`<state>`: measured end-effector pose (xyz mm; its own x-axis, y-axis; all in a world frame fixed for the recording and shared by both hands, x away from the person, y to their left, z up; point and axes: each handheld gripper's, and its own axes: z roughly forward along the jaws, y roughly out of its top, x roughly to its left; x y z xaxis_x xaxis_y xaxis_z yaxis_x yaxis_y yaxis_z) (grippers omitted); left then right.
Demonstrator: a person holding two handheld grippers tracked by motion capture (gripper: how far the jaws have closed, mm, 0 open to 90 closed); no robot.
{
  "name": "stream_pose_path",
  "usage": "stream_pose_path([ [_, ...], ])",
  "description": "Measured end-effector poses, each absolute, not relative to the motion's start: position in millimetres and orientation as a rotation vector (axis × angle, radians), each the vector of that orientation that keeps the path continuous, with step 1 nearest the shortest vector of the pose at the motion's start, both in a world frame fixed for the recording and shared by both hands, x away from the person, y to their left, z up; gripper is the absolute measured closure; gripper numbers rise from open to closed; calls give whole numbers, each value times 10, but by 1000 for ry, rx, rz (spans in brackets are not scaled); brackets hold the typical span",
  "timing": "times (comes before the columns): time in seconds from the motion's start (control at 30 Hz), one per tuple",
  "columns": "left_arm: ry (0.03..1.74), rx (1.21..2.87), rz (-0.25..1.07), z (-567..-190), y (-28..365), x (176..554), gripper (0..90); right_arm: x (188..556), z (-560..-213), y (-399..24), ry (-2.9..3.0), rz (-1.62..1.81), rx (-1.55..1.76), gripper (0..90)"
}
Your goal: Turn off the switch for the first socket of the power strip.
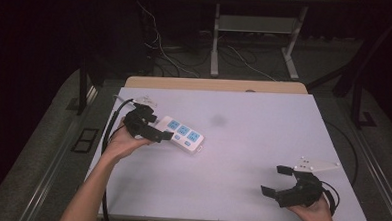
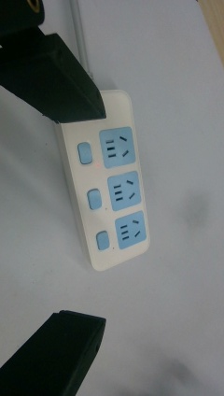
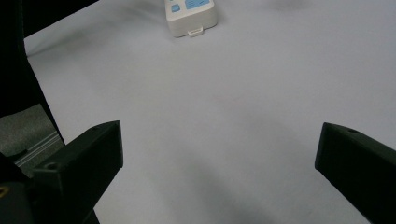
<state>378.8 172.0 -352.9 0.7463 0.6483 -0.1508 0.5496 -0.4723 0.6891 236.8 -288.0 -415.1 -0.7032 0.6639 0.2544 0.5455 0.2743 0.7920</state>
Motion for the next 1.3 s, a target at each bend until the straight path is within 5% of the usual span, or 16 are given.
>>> stream_pose_path([
  [0.67, 990, 2160, 157, -3679, 1827, 4028, 106, 2368, -4155, -2878, 2408, 1410, 1151, 8],
  [0.9, 1004, 2140, 147, -3715, 1872, 4084, 226, 2371, -4162, -2869, 2419, 1404, 1145, 8],
  [1.3, 1050, 2089, 120, -3806, 1931, 4198, 560, 2376, -4170, -2867, 2430, 1398, 1139, 8],
])
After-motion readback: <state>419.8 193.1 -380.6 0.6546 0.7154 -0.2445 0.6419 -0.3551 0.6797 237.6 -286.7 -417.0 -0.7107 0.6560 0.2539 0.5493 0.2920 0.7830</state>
